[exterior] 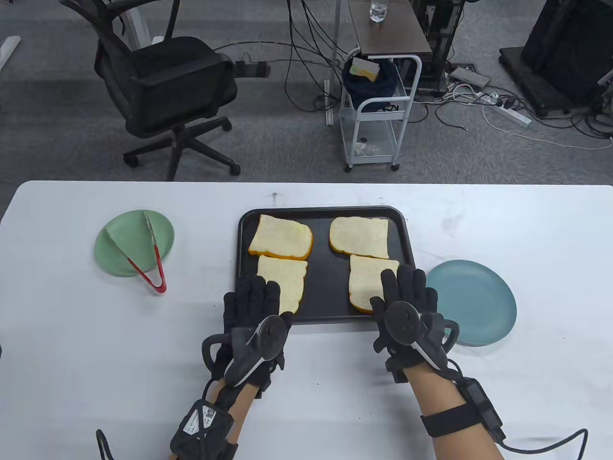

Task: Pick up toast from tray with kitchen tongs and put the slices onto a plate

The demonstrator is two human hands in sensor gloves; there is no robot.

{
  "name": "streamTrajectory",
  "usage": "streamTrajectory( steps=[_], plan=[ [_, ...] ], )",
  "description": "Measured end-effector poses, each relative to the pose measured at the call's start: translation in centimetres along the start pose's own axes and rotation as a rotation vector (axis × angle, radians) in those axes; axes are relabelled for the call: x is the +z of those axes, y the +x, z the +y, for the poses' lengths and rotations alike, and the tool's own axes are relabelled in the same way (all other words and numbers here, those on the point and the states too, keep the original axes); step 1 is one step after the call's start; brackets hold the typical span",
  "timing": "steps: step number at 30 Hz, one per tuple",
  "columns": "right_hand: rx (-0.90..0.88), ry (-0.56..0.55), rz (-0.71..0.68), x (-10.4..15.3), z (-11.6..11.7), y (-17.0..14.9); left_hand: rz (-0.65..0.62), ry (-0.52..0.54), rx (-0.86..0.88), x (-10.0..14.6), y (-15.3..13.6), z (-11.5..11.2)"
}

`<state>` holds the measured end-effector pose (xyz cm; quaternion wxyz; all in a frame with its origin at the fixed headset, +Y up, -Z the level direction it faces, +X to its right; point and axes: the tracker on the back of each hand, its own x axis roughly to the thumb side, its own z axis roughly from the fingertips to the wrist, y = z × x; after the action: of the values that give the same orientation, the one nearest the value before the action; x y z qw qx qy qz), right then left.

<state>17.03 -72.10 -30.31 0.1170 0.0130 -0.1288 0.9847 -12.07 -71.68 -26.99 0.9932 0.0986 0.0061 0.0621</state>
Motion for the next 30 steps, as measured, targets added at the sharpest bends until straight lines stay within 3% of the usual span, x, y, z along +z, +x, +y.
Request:
streamTrajectory(
  steps=[21,25,30],
  plan=[
    [-0.022,-0.018,0.024,0.0,-0.2,-0.4,0.081,-0.016,-0.012,-1.1,-1.8,-0.2],
    [-0.029,-0.022,0.028,0.0,-0.2,-0.6,0.194,-0.030,-0.042,-3.3,-4.7,-0.2],
    [-0.035,-0.026,0.049,-0.2,-0.3,-1.1,0.395,-0.025,-0.128,-7.2,-11.0,0.3]
  ],
)
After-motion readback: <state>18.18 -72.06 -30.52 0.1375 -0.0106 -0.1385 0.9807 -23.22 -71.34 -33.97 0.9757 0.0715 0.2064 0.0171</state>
